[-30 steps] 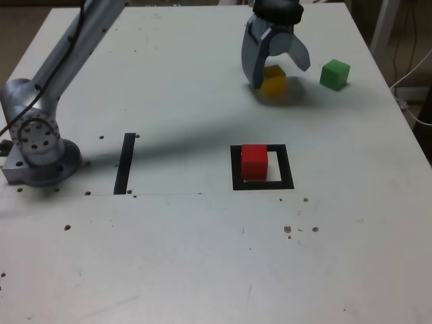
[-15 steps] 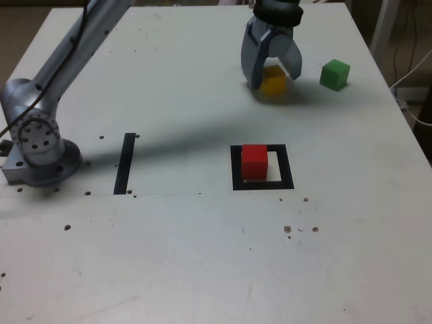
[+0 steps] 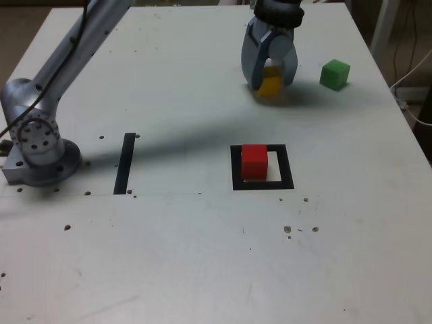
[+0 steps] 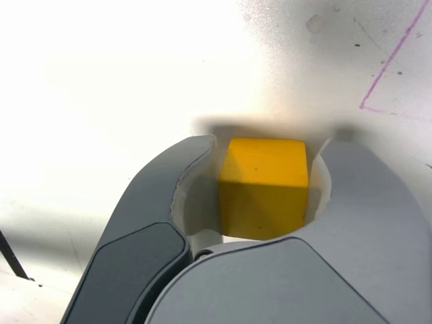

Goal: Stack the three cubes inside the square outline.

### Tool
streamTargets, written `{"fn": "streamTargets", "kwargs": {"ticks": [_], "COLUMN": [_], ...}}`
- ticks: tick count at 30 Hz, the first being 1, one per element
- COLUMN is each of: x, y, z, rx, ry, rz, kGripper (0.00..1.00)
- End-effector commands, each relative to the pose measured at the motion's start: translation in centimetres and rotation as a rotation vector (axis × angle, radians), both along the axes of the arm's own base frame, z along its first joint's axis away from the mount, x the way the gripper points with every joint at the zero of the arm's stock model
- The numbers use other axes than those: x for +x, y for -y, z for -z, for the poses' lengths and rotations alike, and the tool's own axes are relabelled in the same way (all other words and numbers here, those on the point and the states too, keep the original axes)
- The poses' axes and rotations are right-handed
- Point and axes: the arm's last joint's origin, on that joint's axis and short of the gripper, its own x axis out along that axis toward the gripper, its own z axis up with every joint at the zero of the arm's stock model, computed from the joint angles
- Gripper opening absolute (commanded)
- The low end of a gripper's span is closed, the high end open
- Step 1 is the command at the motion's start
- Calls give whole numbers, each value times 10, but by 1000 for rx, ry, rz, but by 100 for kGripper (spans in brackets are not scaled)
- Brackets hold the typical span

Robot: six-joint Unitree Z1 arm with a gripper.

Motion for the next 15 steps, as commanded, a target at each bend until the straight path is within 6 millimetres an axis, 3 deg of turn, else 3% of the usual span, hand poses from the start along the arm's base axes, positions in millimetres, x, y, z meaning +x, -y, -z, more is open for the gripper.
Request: {"fn": "streamTargets", "kwargs": {"ticks": [1, 7, 15], "x": [-2, -6, -25], "y": [3, 20, 74], "z": [-8, -32, -69], "rx": [3, 18, 15], "ry": [9, 34, 46], "rz": [6, 35, 104], "kGripper": [29, 29, 29]}}
